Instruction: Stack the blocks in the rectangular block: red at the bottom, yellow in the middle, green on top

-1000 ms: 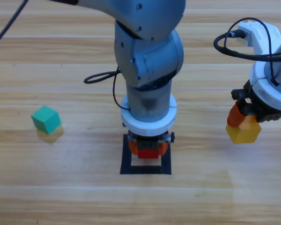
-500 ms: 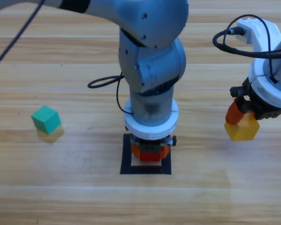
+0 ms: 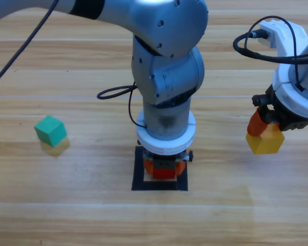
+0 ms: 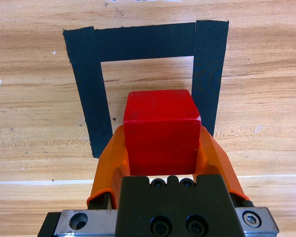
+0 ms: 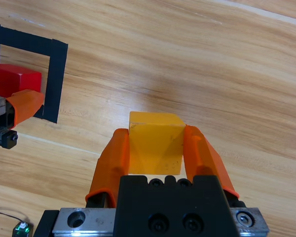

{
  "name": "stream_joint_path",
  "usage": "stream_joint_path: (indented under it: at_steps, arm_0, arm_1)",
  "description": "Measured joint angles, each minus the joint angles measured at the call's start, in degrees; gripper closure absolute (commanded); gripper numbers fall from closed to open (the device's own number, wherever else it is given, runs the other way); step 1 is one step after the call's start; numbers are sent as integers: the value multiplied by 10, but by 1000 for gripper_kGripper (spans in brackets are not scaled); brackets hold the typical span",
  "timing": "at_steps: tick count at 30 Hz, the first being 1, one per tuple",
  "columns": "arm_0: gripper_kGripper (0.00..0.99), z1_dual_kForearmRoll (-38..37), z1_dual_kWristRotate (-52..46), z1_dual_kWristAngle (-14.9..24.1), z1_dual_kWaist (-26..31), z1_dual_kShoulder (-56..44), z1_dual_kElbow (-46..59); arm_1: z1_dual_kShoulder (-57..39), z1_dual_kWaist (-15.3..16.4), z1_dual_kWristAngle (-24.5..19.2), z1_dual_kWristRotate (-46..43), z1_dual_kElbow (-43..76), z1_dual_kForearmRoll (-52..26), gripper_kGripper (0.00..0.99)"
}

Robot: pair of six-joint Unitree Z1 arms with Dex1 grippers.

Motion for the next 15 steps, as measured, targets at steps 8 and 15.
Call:
stream_joint_path:
  at_steps: [8,15]
  arm_0:
    - [892,-5,0,0,0,0,8]
    - [847,-7,-3,0,0,0,12]
  arm_1:
    - [0,0,0,0,0,0,990]
    - [0,0,-1,0,0,0,990]
